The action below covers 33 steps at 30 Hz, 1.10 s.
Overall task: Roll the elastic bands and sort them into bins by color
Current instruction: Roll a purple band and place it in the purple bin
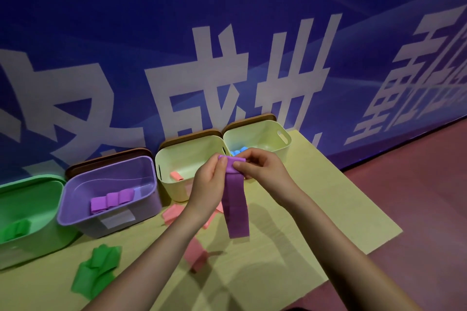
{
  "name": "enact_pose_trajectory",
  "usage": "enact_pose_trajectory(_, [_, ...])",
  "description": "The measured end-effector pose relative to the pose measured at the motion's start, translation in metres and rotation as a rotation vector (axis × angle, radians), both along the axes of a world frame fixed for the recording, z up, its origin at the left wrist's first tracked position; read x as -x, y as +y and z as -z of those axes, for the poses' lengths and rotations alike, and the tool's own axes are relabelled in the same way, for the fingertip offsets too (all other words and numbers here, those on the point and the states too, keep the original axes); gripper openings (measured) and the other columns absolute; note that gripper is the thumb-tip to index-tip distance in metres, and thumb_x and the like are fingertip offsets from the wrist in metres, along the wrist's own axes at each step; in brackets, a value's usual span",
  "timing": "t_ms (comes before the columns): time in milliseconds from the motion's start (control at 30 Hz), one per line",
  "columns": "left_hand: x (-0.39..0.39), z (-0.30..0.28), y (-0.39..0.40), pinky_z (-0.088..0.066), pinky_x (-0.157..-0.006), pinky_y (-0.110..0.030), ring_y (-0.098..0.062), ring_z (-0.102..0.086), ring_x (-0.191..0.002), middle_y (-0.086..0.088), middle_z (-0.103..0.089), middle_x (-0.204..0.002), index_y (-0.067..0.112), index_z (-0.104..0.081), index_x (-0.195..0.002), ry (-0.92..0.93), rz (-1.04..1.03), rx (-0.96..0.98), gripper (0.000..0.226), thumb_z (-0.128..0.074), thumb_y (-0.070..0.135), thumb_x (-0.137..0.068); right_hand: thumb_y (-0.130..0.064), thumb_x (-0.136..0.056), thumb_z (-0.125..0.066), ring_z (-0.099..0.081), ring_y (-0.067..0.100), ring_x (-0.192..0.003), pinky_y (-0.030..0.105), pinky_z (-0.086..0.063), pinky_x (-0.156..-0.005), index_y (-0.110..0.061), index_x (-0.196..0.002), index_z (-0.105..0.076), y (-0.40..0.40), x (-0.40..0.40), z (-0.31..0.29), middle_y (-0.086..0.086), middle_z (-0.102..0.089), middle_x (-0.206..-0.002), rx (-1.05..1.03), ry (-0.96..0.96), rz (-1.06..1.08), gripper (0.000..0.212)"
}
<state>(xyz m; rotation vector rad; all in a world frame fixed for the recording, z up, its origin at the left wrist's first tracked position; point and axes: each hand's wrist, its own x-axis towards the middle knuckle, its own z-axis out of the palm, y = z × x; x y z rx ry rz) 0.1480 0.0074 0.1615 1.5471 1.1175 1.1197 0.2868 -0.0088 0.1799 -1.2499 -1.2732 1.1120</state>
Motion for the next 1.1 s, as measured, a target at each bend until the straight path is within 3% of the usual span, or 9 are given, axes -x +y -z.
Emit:
enact_pose_trajectory(67, [-0.001, 0.000, 0.000, -0.037, -0.058, -0.018, 0.000, -0.045, -0.060, 0.003, -0.056, -0.067, 0.004, -0.062, -0.086, 0.021, -0.040, -0.072, 0.030, -0.040, 0.015, -0.102, -0.002, -0.086, -0.066, -0.051, 0.005, -0.057, 0.019, -0.042, -0.058, 0.002, -0.083, -0.064, 0.004, 0.001, 0.003, 0.003, -0.057, -0.066, -0.015, -0.015, -0.003, 0.005])
enact_pose_trajectory(167, [0.003, 0.002, 0.001, -0.036, -0.057, -0.019, -0.003, -0.045, -0.060, -0.006, -0.056, -0.067, 0.007, -0.064, -0.083, 0.040, -0.087, -0.112, 0.031, -0.043, 0.022, -0.098, 0.000, -0.086, -0.066, -0.049, 0.004, -0.053, 0.017, -0.040, -0.054, 0.000, -0.078, -0.062, 0.009, 0.004, 0.005, 0.000, -0.056, -0.061, -0.035, 0.001, -0.018, 0.009])
enact_pose_trajectory(300, [0.016, -0.007, 0.007, -0.045, -0.067, -0.032, -0.017, -0.057, -0.074, -0.003, -0.066, -0.076, 0.022, -0.074, -0.082, -0.243, -0.014, 0.147, 0.027, -0.050, 0.027, -0.095, 0.002, -0.084, -0.065, -0.046, 0.007, -0.053, 0.017, -0.038, -0.054, -0.005, -0.075, -0.063, 0.021, 0.012, 0.006, 0.001, -0.053, -0.059, -0.044, 0.133, -0.066, 0.011])
enact_pose_trajectory(400, [0.025, -0.010, 0.008, -0.051, -0.074, -0.039, -0.030, -0.064, -0.076, -0.014, -0.070, -0.082, 0.020, -0.074, -0.086, -0.262, 0.065, 0.267, 0.028, -0.053, 0.039, -0.084, 0.001, -0.084, -0.065, -0.045, 0.010, -0.056, 0.021, -0.038, -0.057, 0.004, -0.081, -0.063, 0.033, 0.016, 0.007, 0.006, -0.052, -0.064, -0.060, 0.168, -0.027, 0.005])
enact_pose_trajectory(533, [0.027, -0.006, 0.014, -0.055, -0.066, -0.036, -0.028, -0.066, -0.066, -0.017, -0.068, -0.075, 0.012, -0.067, -0.093, -0.226, -0.030, 0.288, 0.022, -0.049, 0.024, -0.097, -0.001, -0.084, -0.068, -0.054, 0.004, -0.063, 0.019, -0.044, -0.062, 0.002, -0.084, -0.066, 0.044, 0.022, 0.008, -0.001, -0.061, -0.070, -0.164, 0.000, 0.014, 0.003])
enact_pose_trajectory(700, [0.023, -0.009, 0.026, -0.054, -0.052, -0.030, -0.021, -0.062, -0.053, -0.012, -0.064, -0.063, 0.004, -0.064, -0.094, -0.377, -0.035, 0.456, 0.024, -0.043, 0.016, -0.099, -0.010, -0.083, -0.068, -0.053, 0.007, -0.070, 0.013, -0.041, -0.065, -0.010, -0.088, -0.073, 0.050, 0.019, 0.012, -0.008, -0.058, -0.077, -0.582, -0.445, 0.007, 0.007])
enact_pose_trajectory(833, [0.025, -0.008, 0.030, -0.054, -0.057, -0.034, -0.026, -0.063, -0.062, -0.019, -0.066, -0.073, -0.006, -0.059, -0.104, -0.543, 0.086, 0.571, 0.039, -0.029, 0.020, -0.099, -0.016, -0.087, -0.064, -0.056, 0.006, -0.076, 0.010, -0.043, -0.070, -0.011, -0.097, -0.074, 0.051, 0.006, 0.014, -0.001, -0.061, -0.084, -0.649, -0.622, -0.066, 0.015])
enact_pose_trajectory(967, [0.023, 0.000, 0.030, -0.054, -0.064, -0.033, -0.029, -0.065, -0.070, -0.023, -0.066, -0.083, -0.006, -0.060, -0.110, -0.506, 0.201, 0.601, 0.065, -0.021, 0.045, -0.100, -0.026, -0.088, -0.057, -0.056, 0.010, -0.081, 0.006, -0.038, -0.074, -0.011, -0.096, -0.075, 0.049, -0.005, 0.012, 0.002, -0.062, -0.087, -0.695, -0.785, -0.152, 0.025])
enact_pose_trajectory(1100, [0.018, 0.001, 0.024, -0.055, -0.063, -0.032, -0.026, -0.065, -0.066, -0.021, -0.065, -0.084, -0.001, -0.060, -0.106, -0.404, 0.176, 0.565, 0.044, -0.035, 0.035, -0.100, -0.024, -0.089, -0.057, -0.059, 0.015, -0.081, 0.022, -0.048, -0.071, -0.010, -0.098, -0.075, 0.043, -0.015, 0.004, 0.004, -0.063, -0.089, -0.730, -0.790, -0.223, 0.025])
